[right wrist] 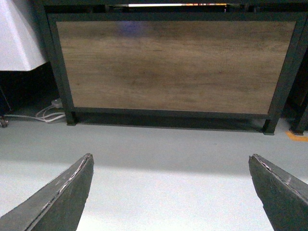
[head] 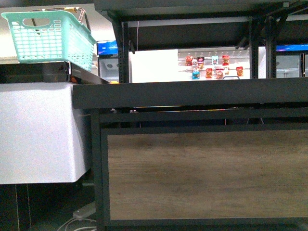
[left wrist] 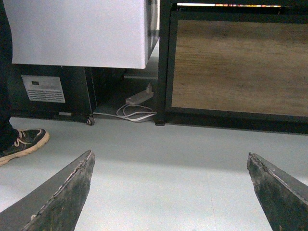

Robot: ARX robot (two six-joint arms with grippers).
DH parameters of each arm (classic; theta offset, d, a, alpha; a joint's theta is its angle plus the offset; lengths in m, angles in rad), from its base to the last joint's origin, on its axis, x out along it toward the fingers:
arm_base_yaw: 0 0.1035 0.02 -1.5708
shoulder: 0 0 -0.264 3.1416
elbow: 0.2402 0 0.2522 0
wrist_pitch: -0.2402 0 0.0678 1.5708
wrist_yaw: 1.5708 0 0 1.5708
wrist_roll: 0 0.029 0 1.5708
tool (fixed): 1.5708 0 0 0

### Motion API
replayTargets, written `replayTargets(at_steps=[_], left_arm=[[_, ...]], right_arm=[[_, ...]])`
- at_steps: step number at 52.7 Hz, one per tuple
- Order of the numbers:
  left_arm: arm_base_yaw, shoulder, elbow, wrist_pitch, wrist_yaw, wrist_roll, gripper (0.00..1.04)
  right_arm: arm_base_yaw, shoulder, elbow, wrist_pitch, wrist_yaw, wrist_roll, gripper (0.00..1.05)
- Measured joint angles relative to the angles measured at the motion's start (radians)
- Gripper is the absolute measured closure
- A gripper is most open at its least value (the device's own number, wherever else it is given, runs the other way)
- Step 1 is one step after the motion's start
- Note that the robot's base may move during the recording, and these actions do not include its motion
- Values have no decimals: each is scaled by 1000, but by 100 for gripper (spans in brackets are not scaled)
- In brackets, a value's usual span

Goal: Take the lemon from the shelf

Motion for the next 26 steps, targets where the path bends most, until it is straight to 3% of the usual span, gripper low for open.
replayTargets(at_steps=[26], left_arm=[[0, 0, 0, 0, 0, 0, 8]], right_arm=[[0, 0, 0, 0, 0, 0, 8]])
